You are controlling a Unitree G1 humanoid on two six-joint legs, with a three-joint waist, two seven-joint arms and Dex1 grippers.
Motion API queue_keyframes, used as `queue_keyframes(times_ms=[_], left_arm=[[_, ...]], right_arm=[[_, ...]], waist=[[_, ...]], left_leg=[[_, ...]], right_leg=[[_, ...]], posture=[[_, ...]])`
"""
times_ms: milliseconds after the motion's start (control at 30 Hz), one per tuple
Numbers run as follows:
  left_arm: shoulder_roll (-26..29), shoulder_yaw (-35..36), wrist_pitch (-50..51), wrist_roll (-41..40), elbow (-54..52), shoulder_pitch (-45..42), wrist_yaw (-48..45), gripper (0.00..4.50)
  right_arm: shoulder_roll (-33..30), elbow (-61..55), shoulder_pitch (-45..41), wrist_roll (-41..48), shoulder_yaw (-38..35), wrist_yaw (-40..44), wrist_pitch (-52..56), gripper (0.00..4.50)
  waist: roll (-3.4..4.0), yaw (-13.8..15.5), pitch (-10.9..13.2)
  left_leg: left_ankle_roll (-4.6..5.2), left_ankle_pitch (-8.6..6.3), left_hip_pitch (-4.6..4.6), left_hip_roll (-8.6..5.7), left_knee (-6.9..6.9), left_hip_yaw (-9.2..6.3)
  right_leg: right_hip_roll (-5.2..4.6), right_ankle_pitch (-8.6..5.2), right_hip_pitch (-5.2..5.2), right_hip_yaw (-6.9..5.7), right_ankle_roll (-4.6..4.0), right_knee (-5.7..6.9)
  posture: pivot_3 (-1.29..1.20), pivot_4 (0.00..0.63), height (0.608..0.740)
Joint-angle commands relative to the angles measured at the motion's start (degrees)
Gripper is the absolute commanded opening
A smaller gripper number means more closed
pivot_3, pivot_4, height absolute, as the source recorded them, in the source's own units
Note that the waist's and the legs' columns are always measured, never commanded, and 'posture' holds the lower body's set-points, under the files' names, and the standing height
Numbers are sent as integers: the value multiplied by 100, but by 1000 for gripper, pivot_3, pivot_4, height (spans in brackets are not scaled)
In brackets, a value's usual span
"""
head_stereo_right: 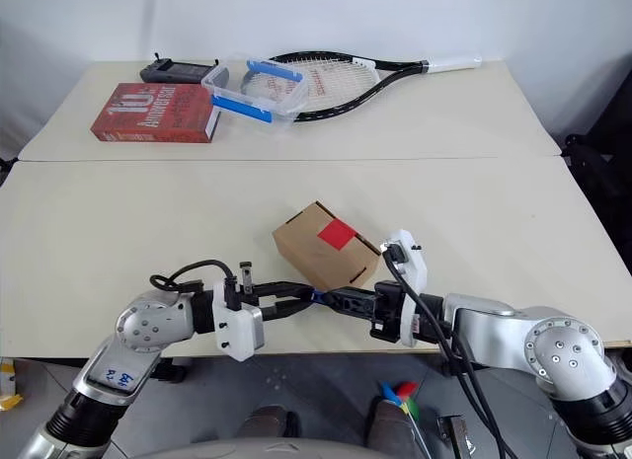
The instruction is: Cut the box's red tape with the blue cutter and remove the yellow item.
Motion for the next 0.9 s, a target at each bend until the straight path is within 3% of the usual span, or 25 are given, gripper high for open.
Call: queue_keyframes(times_ms=[33, 167, 333, 433, 533, 667, 800, 900], left_arm=[[-50, 1, 3, -19, -136, -42, 91, 410], [-80, 4, 85, -111, -157, -38, 84, 410], [-122, 120, 696, -1120, -509, 157, -188, 1908], [137, 619, 1842, -2570, -959, 493, -401, 2797], [939, 1406, 3216, -3911, -1018, 881, -863, 2842], [1631, 2030, 3949, -4450, -532, 1102, -1375, 2842], [1703, 2287, 4402, -4749, 227, 759, -1676, 2842], [1567, 2092, 4212, -4408, 837, 370, -1903, 2206]], right_arm=[[31, -119, -28, 7, 17, 89, 50, 152], [51, -103, -37, -13, 31, 123, 73, 152], [-27, -129, -35, 73, -171, 492, 122, 152], [-328, -192, 98, 228, -656, 1203, 305, 152], [-751, -215, 373, 238, -1315, 2104, 565, 152], [-1182, -152, 725, 238, -2047, 2844, 732, 152], [-1715, 181, 1150, 75, -3194, 3214, 1043, 152], [-2012, 608, 1585, -933, -4312, 3666, 1426, 152]], waist=[[0, 0, 0], [0, 0, 0], [0, -2, 0], [0, -6, 0], [0, -7, 1], [1, 3, 1], [1, 48, 2], [1, 99, 2]], left_leg=[[0, 0, 0, 0, 0, 0], [0, 0, 0, 0, 0, 0], [0, 0, -1, 1, 0, -1], [0, -1, -2, 2, 0, -1], [0, -2, -4, 6, 0, -5], [-3, -5, -1, 12, 1, -1], [-6, -8, -4, 12, 1, -2], [-8, -10, -5, 13, 1, 0]], right_leg=[[0, 0, 0, 0, 0, 0], [0, 0, 0, 0, 0, 0], [0, 0, 0, 0, 0, 0], [0, 0, -2, 0, 0, 0], [3, 0, -3, -1, -1, -3], [12, -3, -2, 1, -5, -3], [15, -3, -3, 1, -5, -6], [18, -3, -3, 1, -5, -9]], posture=[[0, 150, 740], [0, 150, 740], [0, 150, 740], [0, 150, 740], [0, 150, 740], [0, 150, 740], [0, 150, 740], [0, 150, 740]])
